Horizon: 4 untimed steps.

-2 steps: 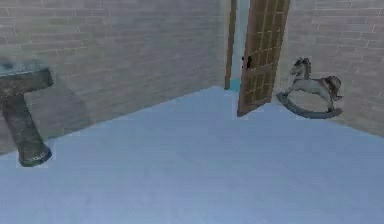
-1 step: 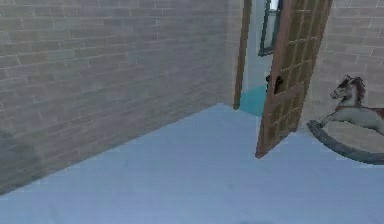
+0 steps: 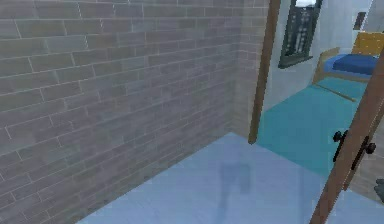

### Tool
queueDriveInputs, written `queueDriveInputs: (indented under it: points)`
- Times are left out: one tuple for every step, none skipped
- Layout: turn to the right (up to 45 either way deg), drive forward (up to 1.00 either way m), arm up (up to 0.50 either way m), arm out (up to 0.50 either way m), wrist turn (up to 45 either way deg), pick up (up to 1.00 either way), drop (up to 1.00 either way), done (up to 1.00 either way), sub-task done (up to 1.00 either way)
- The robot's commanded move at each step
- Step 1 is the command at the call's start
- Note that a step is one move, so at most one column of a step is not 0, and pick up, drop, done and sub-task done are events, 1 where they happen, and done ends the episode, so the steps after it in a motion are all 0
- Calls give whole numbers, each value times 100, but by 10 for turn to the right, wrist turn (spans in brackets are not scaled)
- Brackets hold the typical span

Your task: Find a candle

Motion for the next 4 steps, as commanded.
queueDriveInputs:
  points:
    - [0,35,0,0,0,0,0,0,0]
    - [150,0,0,0,0,0,0,0,0]
    - [0,85,0,0,0,0,0,0,0]
    - [420,0,0,0,0,0,0,0,0]
